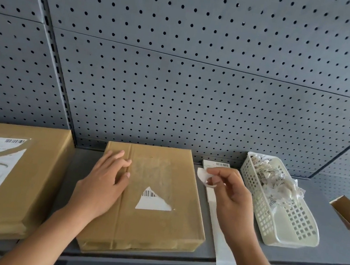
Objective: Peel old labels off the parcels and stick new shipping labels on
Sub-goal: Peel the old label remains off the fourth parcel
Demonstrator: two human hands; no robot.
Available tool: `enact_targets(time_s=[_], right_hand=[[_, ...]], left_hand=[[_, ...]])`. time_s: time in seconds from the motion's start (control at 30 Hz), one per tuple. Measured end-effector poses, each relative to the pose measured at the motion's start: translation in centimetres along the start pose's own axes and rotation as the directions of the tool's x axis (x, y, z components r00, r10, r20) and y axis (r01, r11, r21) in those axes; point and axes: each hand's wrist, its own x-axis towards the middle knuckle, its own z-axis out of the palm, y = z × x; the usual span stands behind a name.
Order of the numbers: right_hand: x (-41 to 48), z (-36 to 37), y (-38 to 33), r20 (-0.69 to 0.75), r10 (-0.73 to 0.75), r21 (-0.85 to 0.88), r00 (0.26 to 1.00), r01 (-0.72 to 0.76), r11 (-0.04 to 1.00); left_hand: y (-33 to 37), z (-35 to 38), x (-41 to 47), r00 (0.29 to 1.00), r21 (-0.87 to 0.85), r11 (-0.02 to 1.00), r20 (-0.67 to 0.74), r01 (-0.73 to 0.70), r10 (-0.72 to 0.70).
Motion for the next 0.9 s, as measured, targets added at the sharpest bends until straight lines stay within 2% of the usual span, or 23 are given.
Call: enact_targets(time_s=[0.33,0.53,0.73,0.9], right_hand=[[0.1,-4.8,1.2,-0.137,0.042,-0.080,0.990,-0.053,0.995],[0.7,-8.5,2.6,-0.259,-0.002,-0.248,0.966,-0.064,0.967],[1.3,-12.9,4.8,-0.369,0.004,-0.424,0.929,-0.172,0.889],[1.6,-15.1,6.1,-0.440,0.042,-0.458,0.897,-0.265,0.848]], left_hand=[[-0.9,0.6,0.5,0.999,-0.011,1.000,-0.027,-0.022,0.021],[-0.8,0.6,0.5,0.999,-0.038,0.999,-0.024,-0.038,0.038],[-1.0,0.6,0.7,0.998,-0.059,0.997,-0.029,-0.048,0.046],[-1.2,0.5,0.8,0.997,-0.066,0.995,-0.038,-0.069,0.066]])
